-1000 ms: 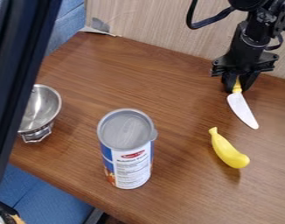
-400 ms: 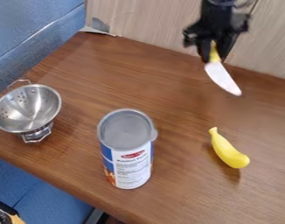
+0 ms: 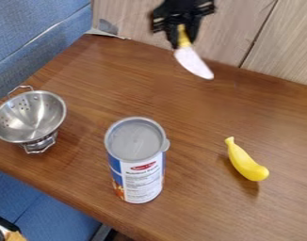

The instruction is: Move the knife to the left side of the table

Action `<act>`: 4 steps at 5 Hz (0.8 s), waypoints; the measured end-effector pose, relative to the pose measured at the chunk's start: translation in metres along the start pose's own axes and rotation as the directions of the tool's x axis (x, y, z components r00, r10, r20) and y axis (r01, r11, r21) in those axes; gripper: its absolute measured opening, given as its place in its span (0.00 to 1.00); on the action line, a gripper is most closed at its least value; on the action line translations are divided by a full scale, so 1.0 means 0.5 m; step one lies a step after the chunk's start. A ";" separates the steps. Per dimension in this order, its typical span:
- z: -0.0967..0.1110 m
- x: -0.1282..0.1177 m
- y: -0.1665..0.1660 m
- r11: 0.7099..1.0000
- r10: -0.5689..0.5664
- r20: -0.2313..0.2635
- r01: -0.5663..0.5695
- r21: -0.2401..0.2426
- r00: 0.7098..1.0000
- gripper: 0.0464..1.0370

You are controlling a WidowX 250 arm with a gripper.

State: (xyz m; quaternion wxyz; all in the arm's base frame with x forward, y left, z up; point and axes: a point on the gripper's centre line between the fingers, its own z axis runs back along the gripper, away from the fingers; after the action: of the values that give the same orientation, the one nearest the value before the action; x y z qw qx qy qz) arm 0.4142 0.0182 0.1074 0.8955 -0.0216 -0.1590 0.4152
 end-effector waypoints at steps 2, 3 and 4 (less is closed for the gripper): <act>-0.031 0.104 0.165 0.979 0.176 0.045 -0.179 0.098 0.983 0.32; -0.041 0.129 0.213 0.963 0.231 0.069 -0.238 0.128 0.970 0.32; -0.078 0.120 0.235 0.955 0.222 0.056 -0.228 0.188 0.973 0.32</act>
State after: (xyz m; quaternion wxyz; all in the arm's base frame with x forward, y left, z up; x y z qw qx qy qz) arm 0.3760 0.1437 0.0662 0.8374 0.0544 -0.1296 0.5283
